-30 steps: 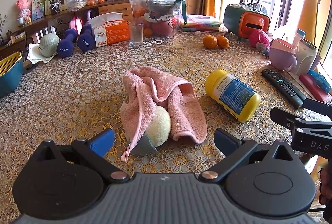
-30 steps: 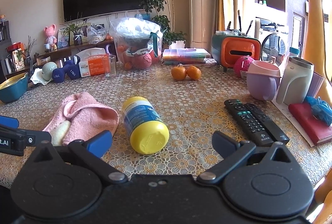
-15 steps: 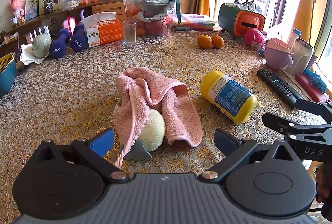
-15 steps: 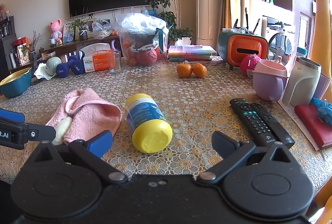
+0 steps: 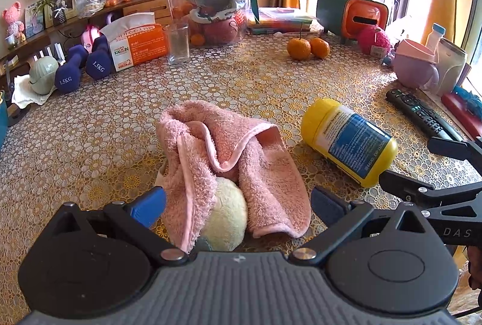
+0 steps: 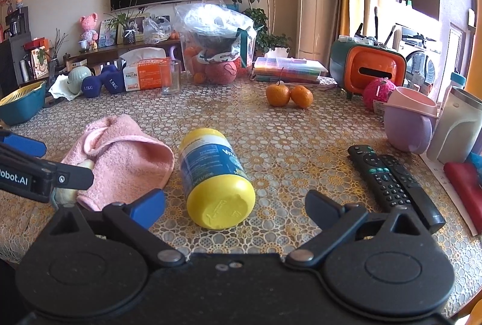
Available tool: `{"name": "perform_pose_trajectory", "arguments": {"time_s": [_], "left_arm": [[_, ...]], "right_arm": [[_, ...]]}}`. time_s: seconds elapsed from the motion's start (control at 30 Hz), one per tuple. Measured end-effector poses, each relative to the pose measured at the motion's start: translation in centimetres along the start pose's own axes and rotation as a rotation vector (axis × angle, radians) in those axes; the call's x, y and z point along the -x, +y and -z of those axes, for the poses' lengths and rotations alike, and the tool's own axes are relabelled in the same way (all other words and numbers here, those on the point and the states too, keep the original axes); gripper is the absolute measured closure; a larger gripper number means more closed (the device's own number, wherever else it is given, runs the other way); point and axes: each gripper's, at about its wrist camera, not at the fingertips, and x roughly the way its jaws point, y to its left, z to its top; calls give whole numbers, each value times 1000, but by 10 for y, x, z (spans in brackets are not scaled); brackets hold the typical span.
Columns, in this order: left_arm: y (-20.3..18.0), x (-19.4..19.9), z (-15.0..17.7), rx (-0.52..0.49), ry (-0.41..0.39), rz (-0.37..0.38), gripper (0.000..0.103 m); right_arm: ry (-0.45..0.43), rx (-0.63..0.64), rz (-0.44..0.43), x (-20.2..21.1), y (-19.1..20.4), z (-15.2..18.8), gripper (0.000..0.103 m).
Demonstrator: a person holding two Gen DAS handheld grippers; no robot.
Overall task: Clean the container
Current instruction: 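Close the left gripper on the pink towel while the right gripper closes on the jar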
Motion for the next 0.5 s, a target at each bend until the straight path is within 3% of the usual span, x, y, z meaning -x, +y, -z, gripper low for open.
{"name": "perform_pose_trajectory", "arguments": {"time_s": [0.3, 0.5], "left_arm": [[-13, -46, -11, -107, 30, -71, 0], [-8, -62, -12, -91, 46, -85, 2]], "right_arm": [[39, 16, -10, -27, 1, 5, 12], [63, 5, -27, -43, -1, 6, 20]]}}
